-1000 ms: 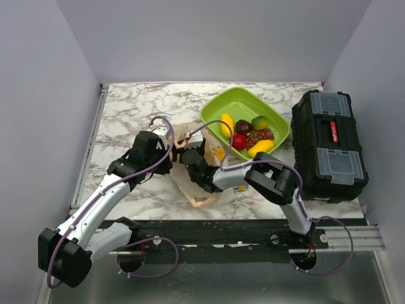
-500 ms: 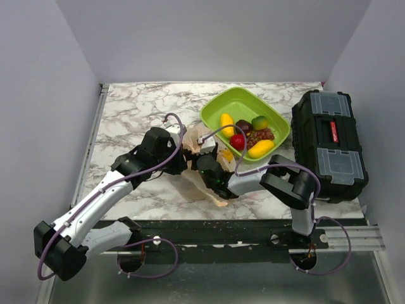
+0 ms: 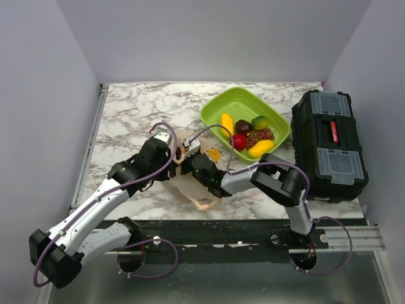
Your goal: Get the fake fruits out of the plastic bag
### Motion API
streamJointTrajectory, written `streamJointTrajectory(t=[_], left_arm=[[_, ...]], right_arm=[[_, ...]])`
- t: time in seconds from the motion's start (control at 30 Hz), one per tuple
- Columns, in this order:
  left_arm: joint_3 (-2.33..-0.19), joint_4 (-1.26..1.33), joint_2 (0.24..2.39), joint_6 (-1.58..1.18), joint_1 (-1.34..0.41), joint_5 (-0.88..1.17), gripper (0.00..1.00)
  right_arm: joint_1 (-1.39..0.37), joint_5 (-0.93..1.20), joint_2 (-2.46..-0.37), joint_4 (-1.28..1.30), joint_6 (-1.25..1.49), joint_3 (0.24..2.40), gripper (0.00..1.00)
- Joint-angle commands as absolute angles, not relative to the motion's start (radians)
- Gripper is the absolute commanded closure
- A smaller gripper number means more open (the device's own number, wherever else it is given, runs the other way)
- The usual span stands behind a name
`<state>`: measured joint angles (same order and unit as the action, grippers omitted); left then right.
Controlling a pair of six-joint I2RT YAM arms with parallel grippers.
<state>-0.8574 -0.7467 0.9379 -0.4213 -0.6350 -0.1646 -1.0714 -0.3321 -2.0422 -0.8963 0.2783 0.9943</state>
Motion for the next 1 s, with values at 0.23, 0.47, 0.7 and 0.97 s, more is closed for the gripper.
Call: streamJointTrajectory(t=[0.23, 0.47, 0.7, 0.97], left_arm=[[-0.773, -0.716, 0.904, -0.438, -0.612, -0.230, 1.00], [-0.763, -0.696, 0.885, -0.431, -0.612, -0.228, 1.00], [-0.764, -0.694, 0.894, -0.430, -0.611, -0.228, 1.00], [-0.798, -0.698, 0.898, -0.397, -0.611, -0.226, 1.00]], right_arm=[[-1.071, -0.427, -2.260, -0.816, 0.217, 1.279, 0.00], [-1.068, -0.433, -2.379, -0.751, 0.242, 1.424, 0.00], [-1.060, -0.518, -2.405, -0.728, 0.257, 1.478, 0.03], [-1.058, -0.618, -2.245, -0.829, 0.153, 1.299, 0.46]])
